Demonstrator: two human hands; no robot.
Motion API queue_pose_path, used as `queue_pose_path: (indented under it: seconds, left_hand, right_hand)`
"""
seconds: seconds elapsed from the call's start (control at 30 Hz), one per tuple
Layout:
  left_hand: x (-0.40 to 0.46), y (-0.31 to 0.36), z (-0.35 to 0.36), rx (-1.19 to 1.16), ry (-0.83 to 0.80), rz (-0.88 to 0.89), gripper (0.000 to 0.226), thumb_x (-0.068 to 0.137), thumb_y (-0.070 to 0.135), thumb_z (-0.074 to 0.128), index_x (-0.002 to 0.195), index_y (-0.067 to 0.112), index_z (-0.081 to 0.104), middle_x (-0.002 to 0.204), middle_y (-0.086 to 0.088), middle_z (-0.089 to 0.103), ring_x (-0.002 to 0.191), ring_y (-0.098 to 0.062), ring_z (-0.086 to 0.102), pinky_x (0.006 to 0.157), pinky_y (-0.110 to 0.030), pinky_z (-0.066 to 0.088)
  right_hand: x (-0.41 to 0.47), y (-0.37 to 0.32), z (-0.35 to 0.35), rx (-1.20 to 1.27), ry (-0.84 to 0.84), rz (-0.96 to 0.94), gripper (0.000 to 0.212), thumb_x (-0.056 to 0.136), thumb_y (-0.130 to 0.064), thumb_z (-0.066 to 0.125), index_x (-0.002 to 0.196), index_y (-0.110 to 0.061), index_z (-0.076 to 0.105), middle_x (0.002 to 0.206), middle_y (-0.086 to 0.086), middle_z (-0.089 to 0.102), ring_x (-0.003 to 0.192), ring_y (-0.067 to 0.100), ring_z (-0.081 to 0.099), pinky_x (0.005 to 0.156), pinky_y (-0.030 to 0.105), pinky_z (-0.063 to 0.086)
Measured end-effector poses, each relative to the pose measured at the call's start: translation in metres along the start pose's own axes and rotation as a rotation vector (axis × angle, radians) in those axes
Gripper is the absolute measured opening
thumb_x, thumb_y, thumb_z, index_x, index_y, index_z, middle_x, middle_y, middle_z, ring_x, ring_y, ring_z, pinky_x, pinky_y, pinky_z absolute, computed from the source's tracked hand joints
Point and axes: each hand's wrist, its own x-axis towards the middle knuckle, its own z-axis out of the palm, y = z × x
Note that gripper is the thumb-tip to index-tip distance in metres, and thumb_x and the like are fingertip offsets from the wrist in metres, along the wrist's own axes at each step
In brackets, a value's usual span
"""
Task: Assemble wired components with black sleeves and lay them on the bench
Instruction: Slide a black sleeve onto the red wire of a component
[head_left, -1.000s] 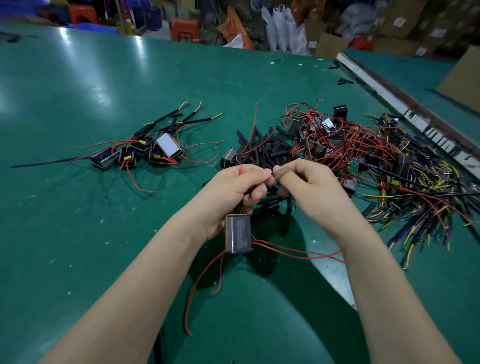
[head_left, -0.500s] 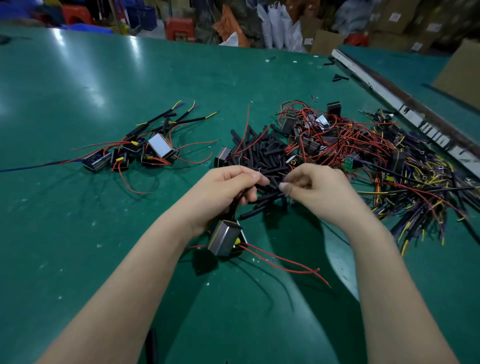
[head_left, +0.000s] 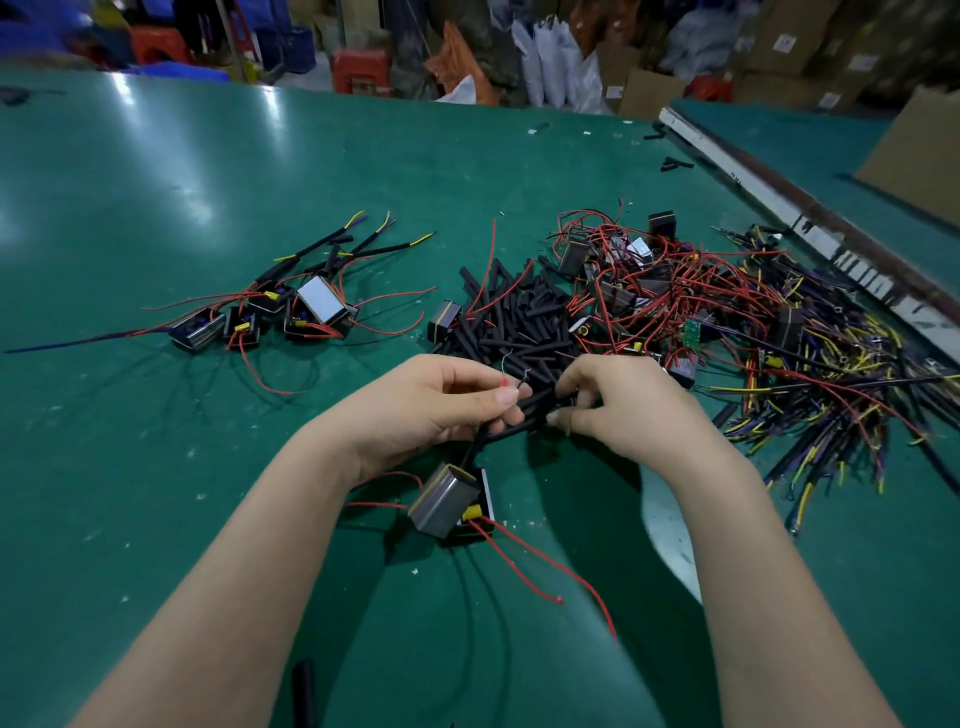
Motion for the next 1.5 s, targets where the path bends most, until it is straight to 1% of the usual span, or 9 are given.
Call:
queue_pose_path:
  seconds: [0.2,0.33,0.53,0.7,0.8,0.97,1.17,1.33,1.5]
  left_hand:
    - [0.001,0.0,0.0,0.073,0.072,0.044,0.025,0.061,0.024,0.075,0.085,0.017,0.073,0.077,0.0,0.068,0.076,-0.012,0.058,0.071,-0.021,0.043]
    - [0.005,-0.001,0.003,0.13,0.171,0.101,0.02,0.064,0.025,0.076,0.081,0.018,0.07,0.063,0.007,0.059,0.056,-0.003,0.048,0.049,-0.012,0.033]
    - [0.007,-0.004,0.004,0.143,0.209,0.19,0.01,0.071,0.023,0.075,0.079,0.021,0.069,0.062,0.009,0.063,0.056,0.0,0.054,0.05,-0.009,0.038]
    - [0.009,-0.006,0.005,0.136,0.237,0.221,0.024,0.058,0.032,0.076,0.078,0.021,0.069,0.065,0.013,0.064,0.06,0.0,0.055,0.057,-0.009,0.043]
    - [0.01,-0.007,0.005,0.138,0.237,0.245,0.026,0.056,0.031,0.077,0.078,0.02,0.069,0.067,0.012,0.064,0.064,0.0,0.057,0.063,-0.01,0.045]
    - [0.009,-0.006,0.005,0.142,0.233,0.232,0.021,0.063,0.031,0.074,0.08,0.019,0.068,0.068,0.012,0.066,0.06,0.002,0.056,0.057,-0.009,0.043]
    - [0.006,0.002,0.005,0.012,0.18,0.025,0.023,0.097,0.029,0.049,0.089,0.021,0.069,0.082,0.007,0.074,0.065,0.0,0.063,0.057,-0.013,0.04]
    - [0.005,0.0,0.004,0.006,0.138,0.034,0.015,0.089,0.008,0.06,0.088,0.02,0.069,0.078,0.008,0.073,0.067,-0.001,0.065,0.064,-0.013,0.05]
    - [0.006,-0.002,0.002,0.06,0.158,0.096,0.013,0.068,0.023,0.074,0.081,0.023,0.072,0.076,0.008,0.071,0.064,-0.002,0.058,0.062,-0.022,0.035]
  right_hand:
    - [-0.002,-0.006,0.007,-0.001,-0.063,0.093,0.029,0.085,-0.028,0.064,0.111,-0.035,0.057,0.086,-0.009,0.059,0.087,0.02,0.057,0.078,0.039,0.053]
    - [-0.003,-0.006,0.007,-0.004,-0.058,0.138,0.023,0.086,-0.033,0.063,0.108,-0.035,0.056,0.089,-0.007,0.056,0.089,0.021,0.055,0.078,0.037,0.051]
    - [-0.002,-0.007,0.006,0.018,0.025,0.094,0.019,0.086,-0.019,0.059,0.092,-0.036,0.056,0.089,-0.005,0.061,0.086,0.022,0.058,0.077,0.035,0.051]
    - [-0.004,-0.014,-0.009,0.854,0.269,0.022,0.021,0.085,-0.01,0.068,0.091,-0.028,0.06,0.074,-0.001,0.065,0.048,0.005,0.049,0.048,0.017,0.039]
    - [-0.005,-0.02,-0.009,1.064,0.288,-0.016,0.016,0.088,-0.009,0.067,0.093,-0.024,0.062,0.068,-0.007,0.066,0.045,0.003,0.047,0.044,0.01,0.037]
    - [-0.003,-0.026,-0.004,1.067,0.304,-0.013,0.014,0.087,-0.01,0.067,0.092,-0.023,0.064,0.067,-0.009,0.068,0.049,0.001,0.05,0.051,0.011,0.041]
    - [-0.002,-0.026,-0.002,1.049,0.312,0.019,0.014,0.088,-0.01,0.066,0.093,-0.023,0.064,0.067,-0.01,0.068,0.049,0.001,0.051,0.051,0.011,0.042]
    - [-0.002,-0.03,-0.001,1.112,0.299,0.031,0.013,0.088,-0.008,0.065,0.097,-0.017,0.064,0.067,-0.008,0.064,0.049,-0.003,0.05,0.046,0.008,0.037]
    - [-0.001,-0.033,0.001,1.164,0.251,0.053,0.013,0.089,-0.009,0.065,0.096,-0.02,0.065,0.063,-0.013,0.064,0.052,-0.002,0.052,0.046,0.009,0.037]
